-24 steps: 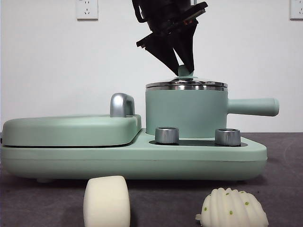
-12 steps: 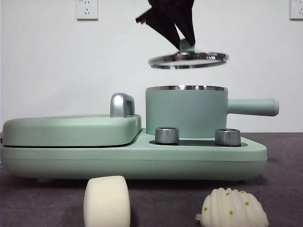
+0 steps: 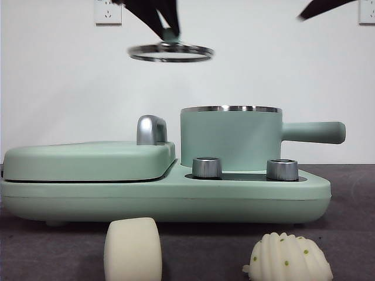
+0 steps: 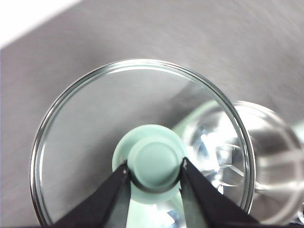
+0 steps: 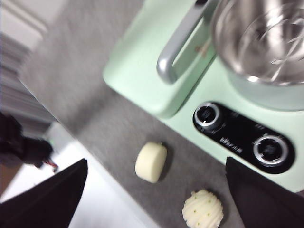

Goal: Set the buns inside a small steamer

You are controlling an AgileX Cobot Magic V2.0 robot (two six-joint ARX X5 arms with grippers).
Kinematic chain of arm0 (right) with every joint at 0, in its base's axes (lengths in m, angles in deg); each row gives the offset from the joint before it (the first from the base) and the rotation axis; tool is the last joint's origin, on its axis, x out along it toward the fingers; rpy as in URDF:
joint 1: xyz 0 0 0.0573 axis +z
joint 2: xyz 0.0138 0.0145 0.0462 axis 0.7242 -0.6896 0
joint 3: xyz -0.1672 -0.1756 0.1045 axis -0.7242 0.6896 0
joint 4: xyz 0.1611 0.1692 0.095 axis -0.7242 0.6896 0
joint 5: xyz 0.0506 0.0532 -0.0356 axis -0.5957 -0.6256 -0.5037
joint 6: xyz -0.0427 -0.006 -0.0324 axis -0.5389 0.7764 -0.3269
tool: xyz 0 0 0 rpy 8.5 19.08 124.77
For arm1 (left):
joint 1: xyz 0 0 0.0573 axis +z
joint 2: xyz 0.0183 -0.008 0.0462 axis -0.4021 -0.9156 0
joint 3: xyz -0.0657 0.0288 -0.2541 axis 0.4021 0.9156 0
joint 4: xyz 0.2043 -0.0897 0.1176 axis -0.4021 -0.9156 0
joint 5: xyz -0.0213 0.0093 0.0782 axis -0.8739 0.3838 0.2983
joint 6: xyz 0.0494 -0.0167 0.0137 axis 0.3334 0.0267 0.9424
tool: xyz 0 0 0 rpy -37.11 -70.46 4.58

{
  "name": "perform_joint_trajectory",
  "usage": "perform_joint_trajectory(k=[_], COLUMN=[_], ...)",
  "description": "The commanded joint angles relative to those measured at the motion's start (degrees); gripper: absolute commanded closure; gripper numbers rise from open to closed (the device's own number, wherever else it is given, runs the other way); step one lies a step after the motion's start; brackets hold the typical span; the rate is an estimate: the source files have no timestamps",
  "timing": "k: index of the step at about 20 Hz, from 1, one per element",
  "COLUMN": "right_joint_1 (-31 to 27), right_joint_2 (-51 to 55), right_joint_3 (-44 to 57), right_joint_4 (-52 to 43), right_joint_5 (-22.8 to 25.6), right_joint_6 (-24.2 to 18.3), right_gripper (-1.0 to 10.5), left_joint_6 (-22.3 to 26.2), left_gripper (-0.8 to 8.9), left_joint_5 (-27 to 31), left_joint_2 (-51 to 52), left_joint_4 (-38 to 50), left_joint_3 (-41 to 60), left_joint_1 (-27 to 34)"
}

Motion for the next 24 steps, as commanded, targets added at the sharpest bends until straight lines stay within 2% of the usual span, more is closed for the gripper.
perform_joint_trajectory(k=[1,5,8,13,18,19,21,22,24], right_joint_1=[8.1,18.2,22.7,26.2,26.5,26.5,26.5,26.5,26.6], right_joint_2=[-6.6,-18.6,-26.8,-35.5,-40.8,-41.6,-42.8,-43.2,-43.2], right_joint_3=[-2.1,-2.7,-2.7,-2.7,-2.7,-2.7,-2.7,-2.7,-2.7], right_joint_4=[-0.5,-2.6,-6.1,-9.8,-10.9,-11.2,-11.3,-11.3,-11.4], right_joint_5=[5.6,12.7,14.7,15.1,15.1,15.1,15.1,15.1,15.1], right_joint_6=[3.6,4.6,5.4,5.4,5.3,5.1,5.1,5.1,5.1], right_gripper=[5.0,5.0,5.0,5.0,5.0,5.3,7.2,7.8,8.0], left_joint_6=[-1.6,-2.8,-2.9,-3.1,-3.2,-3.2,-3.2,-3.2,-3.2], left_gripper=[8.06,8.06,8.06,8.06,8.06,8.06,8.06,8.06,8.06], left_joint_5=[0.1,0.1,0.1,0.0,0.0,0.0,0.0,0.0,0.0], left_joint_2=[0.0,0.0,0.0,0.0,0.0,0.0,0.0,0.0,0.0], left_joint_4=[0.5,0.5,0.4,0.3,0.3,0.3,0.2,0.2,0.2], left_joint_3=[-2.2,-2.2,-2.2,-2.2,-2.2,-2.2,-2.2,-2.2,-2.2], left_joint_1=[1.6,5.0,6.9,8.8,9.2,9.2,9.2,9.2,9.4])
